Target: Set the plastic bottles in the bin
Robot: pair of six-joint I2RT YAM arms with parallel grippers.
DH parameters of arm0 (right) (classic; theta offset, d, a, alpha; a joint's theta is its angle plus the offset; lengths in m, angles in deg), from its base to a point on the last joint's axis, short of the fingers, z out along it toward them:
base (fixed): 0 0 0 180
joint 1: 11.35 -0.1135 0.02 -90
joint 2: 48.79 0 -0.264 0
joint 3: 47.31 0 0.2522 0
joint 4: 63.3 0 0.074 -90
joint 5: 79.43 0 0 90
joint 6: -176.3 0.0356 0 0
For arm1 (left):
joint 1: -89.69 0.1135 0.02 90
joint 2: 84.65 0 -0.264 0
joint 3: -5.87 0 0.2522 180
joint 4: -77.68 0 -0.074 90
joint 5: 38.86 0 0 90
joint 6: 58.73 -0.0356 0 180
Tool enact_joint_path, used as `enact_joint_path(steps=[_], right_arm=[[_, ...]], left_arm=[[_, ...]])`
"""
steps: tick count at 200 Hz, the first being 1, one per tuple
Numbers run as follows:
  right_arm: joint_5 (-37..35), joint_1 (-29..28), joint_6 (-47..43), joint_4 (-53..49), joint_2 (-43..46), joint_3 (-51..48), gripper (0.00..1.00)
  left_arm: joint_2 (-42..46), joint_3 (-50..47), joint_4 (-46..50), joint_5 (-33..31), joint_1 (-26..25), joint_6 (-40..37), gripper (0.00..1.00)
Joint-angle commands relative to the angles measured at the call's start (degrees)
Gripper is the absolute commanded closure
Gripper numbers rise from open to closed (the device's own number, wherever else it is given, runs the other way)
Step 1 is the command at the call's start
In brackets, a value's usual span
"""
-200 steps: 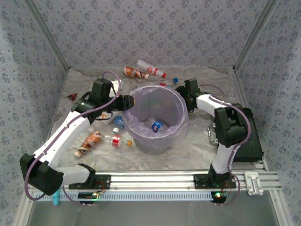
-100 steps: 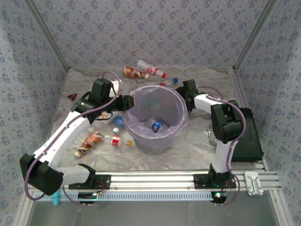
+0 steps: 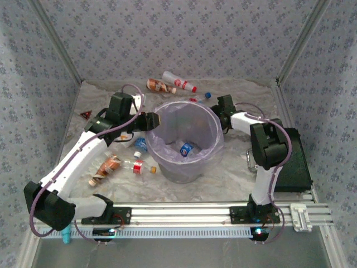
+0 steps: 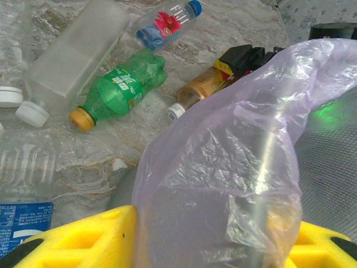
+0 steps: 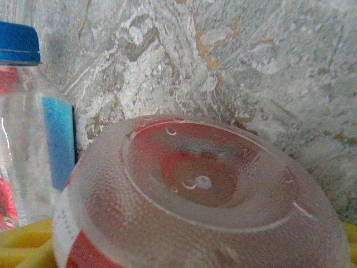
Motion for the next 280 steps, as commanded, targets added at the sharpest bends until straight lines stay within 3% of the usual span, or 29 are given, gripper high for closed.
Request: enact_joint_path(steps=[1,55,106,144,178,202,280], right_arm=[[-2.45,2.01,-2.41,-1.76,3.74,-1.9,0.26],[-1.22,7.32,-6.49,-4.75,12.66,-4.3,0.31],[-0.85,13.4,-16.2,-14.76,25.8,-3.44,0.34],[-5.55,13.72,-33.33,-32.03,33.23,10.66,0.42],[-6.99,12.62,-40.07,-38.84,39.29,18.53,0.43],[-4.28,9.12,-43.04,-37.84,41.82,21.94,0.46],[-4.12,-16.04,-52.84,-32.77,40.46,25.81,0.52]], left_arm=[[-1.32,0.7,0.85,-1.27,-0.11,-0.93,0.51],[-0.72,0.92,1.52,-1.47,-0.13,-1.2,0.51],[-0.38,0.99,1.65,-1.25,-0.13,-1.11,0.51],[-0.15,1.01,1.38,-1.07,-0.09,-0.98,0.51],[-0.14,0.91,0.93,-1.29,-0.18,-0.93,0.51],[-0.64,0.97,0.48,-0.9,-0.22,-0.72,0.52],[-0.44,0.29,-0.1,-1.0,-1.01,-0.06,0.52]])
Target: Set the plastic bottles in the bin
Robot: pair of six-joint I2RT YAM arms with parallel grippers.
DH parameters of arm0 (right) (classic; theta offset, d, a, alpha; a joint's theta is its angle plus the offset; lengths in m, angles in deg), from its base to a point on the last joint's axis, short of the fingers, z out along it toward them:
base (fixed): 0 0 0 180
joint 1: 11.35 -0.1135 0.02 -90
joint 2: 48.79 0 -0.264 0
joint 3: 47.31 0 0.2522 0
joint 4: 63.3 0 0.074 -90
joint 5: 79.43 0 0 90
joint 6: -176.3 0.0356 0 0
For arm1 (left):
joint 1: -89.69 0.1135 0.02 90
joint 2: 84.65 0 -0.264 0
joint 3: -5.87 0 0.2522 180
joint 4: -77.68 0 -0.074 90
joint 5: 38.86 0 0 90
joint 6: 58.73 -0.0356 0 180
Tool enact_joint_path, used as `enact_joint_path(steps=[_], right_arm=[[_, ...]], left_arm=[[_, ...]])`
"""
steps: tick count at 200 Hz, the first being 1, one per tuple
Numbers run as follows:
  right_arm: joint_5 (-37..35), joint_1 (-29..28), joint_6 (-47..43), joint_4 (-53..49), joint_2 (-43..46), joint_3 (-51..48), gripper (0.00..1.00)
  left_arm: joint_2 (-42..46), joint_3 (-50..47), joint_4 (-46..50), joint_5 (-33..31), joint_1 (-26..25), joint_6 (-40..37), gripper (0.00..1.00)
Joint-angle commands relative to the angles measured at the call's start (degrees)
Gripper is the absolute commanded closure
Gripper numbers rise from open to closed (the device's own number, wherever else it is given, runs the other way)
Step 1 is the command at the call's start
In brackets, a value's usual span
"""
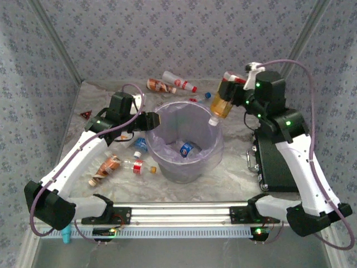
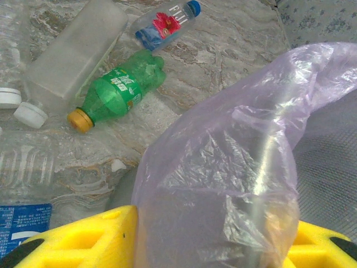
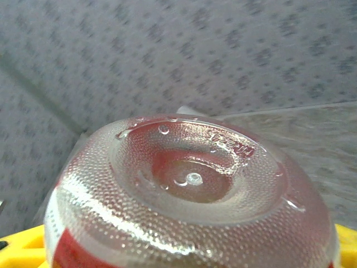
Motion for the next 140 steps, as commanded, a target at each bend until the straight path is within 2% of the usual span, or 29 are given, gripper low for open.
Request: enact_joint_path(steps=[1,32,83,140], right_arm=[[-0.11,-5.6,-4.77,1.56,-1.81,2.24,0.52],[-3.25,-12.62,-8.28,-0.25,-5.07,3.79,0.53],[-2.83,-20.21,-15.77,-8.54,-14.61,7.87,0.51],[-3.62,-24.25,-14.83,-13.15,-24.06,7.22,0.51]], left_arm=[[-0.25,0.03,-0.06,-1.08,-0.66,-0.1,0.52],[-0.17,0.13,-0.02,-1.15,-0.81,-0.19,0.52],[0.23,0.05,0.03,-1.44,-0.75,-0.1,0.52],[0.44,-0.05,0.15,-1.95,-0.86,-0.19,0.52]])
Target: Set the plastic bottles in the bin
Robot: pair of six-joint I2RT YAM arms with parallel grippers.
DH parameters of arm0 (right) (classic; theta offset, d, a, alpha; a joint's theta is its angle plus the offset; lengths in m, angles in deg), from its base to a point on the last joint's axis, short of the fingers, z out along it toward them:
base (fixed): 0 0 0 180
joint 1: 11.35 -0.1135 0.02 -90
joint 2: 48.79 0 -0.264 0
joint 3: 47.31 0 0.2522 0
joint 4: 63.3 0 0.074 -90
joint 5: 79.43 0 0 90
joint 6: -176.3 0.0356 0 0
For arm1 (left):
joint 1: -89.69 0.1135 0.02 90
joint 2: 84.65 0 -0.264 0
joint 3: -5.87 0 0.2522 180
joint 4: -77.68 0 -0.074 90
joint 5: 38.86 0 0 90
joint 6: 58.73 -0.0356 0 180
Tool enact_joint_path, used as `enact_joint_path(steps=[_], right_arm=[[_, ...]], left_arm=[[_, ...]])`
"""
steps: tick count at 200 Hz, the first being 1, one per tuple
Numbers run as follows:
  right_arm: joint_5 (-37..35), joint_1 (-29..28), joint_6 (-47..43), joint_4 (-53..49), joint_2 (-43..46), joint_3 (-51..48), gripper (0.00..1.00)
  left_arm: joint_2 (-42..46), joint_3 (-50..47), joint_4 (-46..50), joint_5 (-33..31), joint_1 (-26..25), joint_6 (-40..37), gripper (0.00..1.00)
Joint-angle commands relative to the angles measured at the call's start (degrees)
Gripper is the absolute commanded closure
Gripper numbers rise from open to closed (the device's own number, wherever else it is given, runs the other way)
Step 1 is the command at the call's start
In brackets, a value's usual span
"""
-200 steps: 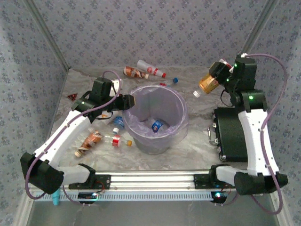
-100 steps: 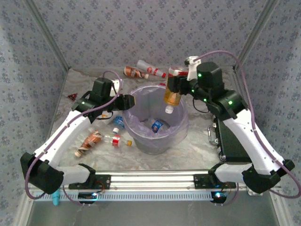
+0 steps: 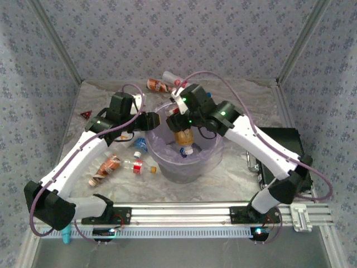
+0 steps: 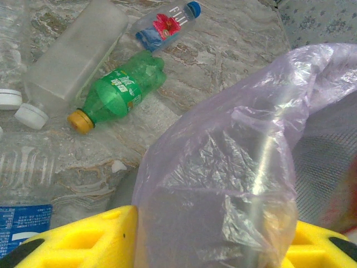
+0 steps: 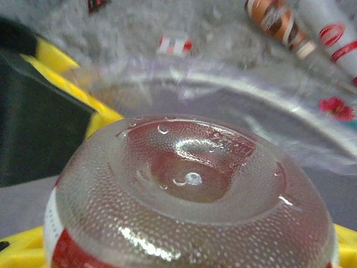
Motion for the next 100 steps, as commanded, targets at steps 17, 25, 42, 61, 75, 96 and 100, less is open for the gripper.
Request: enact_joint_path(steps=[17,25,42,61,75,96,100], right_arm=[[-0.67,-1.41,1.1,-3.55,-4.17,-0.89,0.51],[-0.58,-1.49,1.99,-3.21,-5.04,-2.0,0.51],[-0.32,-1.55,3.98,-2.17,-6.63,-4.46,0.5],[-0.07,-1.76,6.07,-0.57,-7.8,-7.23,0.5],[-0.47,-1.8,7.41,1.14,-8.25,-9.59,0.48],[-1.68,-1.67,9.37,3.57,-8.29,-12.77,0.45],[-1.64,-1.57,9.67,4.46,-8.29,-13.62,0.44]], left_arm=[[0.47,-0.13,0.16,-1.71,-0.64,-0.21,0.52],[0.56,-0.26,0.18,-1.72,-0.59,-0.3,0.52],[0.78,-0.66,0.03,-1.83,-0.66,-0.3,0.52],[0.91,-0.95,0.02,-1.89,-0.6,-0.36,0.52],[0.91,-0.94,-0.04,-1.97,-0.6,-0.38,0.52],[0.82,-0.96,-0.14,-1.97,-0.56,-0.34,0.52],[0.76,-0.92,-0.29,-1.94,-0.59,-0.32,0.52]])
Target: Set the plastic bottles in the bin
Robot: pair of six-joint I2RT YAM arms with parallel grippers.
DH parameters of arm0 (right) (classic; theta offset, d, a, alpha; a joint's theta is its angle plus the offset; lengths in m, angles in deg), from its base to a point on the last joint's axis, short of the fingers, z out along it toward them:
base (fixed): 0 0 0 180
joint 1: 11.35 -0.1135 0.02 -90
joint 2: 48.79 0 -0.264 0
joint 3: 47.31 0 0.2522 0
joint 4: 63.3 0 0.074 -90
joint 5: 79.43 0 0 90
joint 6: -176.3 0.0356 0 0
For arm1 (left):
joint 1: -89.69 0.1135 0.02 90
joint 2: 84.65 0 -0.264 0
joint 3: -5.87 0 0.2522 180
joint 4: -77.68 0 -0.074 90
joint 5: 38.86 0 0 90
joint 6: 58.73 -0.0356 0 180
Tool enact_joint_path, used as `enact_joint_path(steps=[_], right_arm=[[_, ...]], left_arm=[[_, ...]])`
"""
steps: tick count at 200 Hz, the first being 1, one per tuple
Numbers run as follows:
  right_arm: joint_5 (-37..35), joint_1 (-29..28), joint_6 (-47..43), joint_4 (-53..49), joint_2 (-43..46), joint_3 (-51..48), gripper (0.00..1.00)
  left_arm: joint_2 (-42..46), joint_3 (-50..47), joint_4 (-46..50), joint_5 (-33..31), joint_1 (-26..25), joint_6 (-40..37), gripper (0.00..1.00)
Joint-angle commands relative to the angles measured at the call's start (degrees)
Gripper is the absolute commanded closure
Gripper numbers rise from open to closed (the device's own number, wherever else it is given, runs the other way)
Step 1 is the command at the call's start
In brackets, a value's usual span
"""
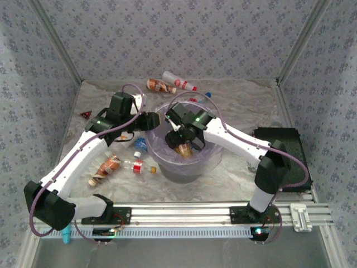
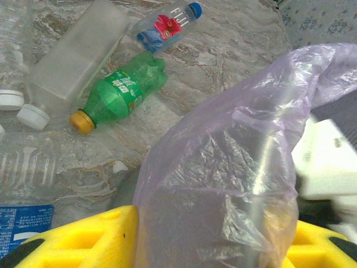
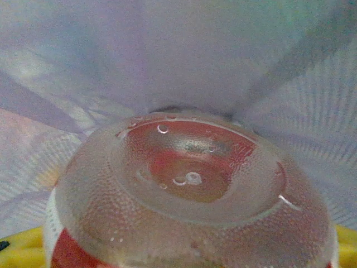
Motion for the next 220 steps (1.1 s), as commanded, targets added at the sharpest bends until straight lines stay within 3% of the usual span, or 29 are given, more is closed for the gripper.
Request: enact_joint_path(steps=[1,71,101,188,220], right_arm=[[-1.39,-0.11,3.8,3.67,-0.01,-3.04,0.44],[-1.42,1.32,7.4,7.68,-1.83,-6.91,0.26],[-3.61,1.3,7.34,6.23,-0.33,-6.15,0.01],[-6.41,1.28,3.53,-0.62,10.32,0.84,0.0],[2.94,5.45,5.6,2.56,17.89,2.08,0.0]], left_arm=[[0.68,-0.92,-0.26,-1.52,-0.52,-0.29,0.52],[0.57,-1.01,0.0,-1.96,-0.53,-0.31,0.52],[0.67,-1.01,0.11,-2.19,-0.53,-0.36,0.52],[0.1,-0.7,-0.22,-1.58,-0.53,-0.19,0.52],[-0.73,-1.42,-2.31,0.14,-0.52,0.2,0.52]])
